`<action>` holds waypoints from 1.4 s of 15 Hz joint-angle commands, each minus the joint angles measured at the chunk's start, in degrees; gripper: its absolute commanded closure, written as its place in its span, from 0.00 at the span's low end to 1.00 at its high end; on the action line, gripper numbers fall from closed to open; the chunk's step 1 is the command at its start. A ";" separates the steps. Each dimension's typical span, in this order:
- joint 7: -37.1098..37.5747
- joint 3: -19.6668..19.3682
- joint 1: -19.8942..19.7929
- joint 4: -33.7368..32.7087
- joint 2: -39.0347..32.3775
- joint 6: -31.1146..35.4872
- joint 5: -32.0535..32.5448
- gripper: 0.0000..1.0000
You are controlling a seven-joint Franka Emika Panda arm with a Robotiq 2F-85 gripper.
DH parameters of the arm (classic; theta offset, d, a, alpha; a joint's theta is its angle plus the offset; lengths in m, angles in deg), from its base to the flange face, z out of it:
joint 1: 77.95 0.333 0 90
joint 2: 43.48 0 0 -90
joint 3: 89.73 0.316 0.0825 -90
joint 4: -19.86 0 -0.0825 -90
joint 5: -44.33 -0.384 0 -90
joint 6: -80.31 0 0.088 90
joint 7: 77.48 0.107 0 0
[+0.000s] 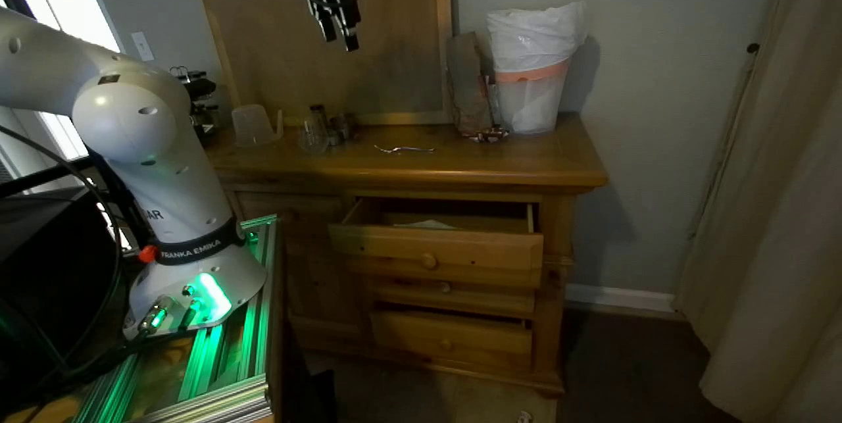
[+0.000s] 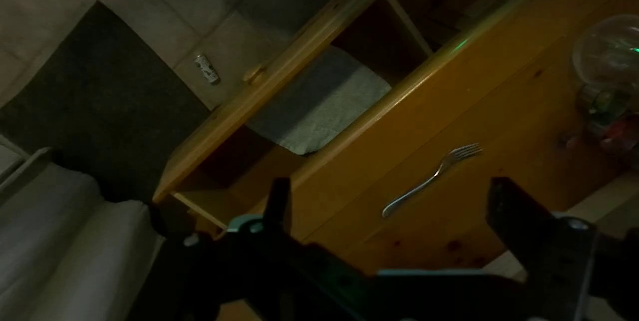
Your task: Open the top drawer and put the folk inside then close the drawer
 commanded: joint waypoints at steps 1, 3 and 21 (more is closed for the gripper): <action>-0.49 0.53 -0.78 -0.18 -0.06 -0.25 -0.48 0.00; -1.92 -1.48 -1.10 3.44 -0.61 2.65 -1.59 0.00; -7.54 -5.16 -1.64 10.28 -29.67 35.61 -2.56 0.00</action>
